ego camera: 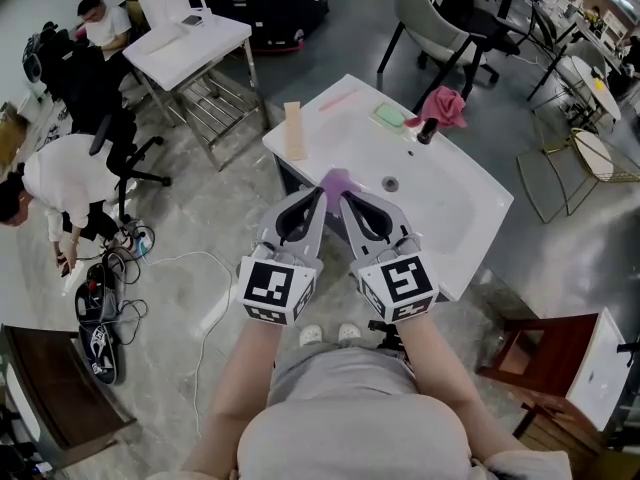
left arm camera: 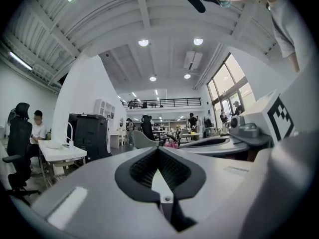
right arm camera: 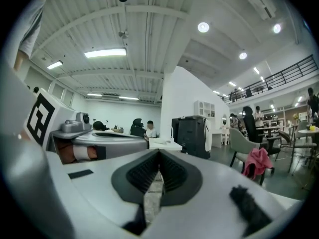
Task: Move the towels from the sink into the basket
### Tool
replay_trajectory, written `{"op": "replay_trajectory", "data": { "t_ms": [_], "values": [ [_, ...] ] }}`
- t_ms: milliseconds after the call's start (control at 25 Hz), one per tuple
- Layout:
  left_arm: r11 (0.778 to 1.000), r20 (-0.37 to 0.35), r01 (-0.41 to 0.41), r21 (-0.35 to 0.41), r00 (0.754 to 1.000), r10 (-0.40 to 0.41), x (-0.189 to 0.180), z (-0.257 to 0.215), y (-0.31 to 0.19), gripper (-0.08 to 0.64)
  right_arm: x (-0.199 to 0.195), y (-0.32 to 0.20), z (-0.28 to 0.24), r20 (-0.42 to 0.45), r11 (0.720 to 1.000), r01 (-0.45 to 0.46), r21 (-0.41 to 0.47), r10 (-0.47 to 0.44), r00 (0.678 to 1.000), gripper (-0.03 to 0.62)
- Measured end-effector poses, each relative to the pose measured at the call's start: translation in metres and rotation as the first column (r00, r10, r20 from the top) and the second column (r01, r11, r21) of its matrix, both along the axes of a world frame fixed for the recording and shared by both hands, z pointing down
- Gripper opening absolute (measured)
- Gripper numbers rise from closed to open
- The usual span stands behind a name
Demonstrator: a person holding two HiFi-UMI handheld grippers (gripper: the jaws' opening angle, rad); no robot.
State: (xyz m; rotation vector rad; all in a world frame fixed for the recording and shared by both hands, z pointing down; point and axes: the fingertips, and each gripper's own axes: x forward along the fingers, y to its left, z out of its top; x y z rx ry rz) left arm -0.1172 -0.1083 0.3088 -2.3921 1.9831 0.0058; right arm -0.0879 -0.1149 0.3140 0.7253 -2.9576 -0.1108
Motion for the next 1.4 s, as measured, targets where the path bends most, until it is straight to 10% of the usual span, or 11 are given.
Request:
{"op": "replay_trajectory", "data": {
  "t_ms": [1400],
  "values": [
    [0.989,-0.052,0.102,-0.11,0.993,-0.108,-0.01,0.045,-0.03,0.005,0.006,-0.085,0.096,-0.175,0.983,-0.001,-0.185,-0.032,0.984,0.018]
  ]
}}
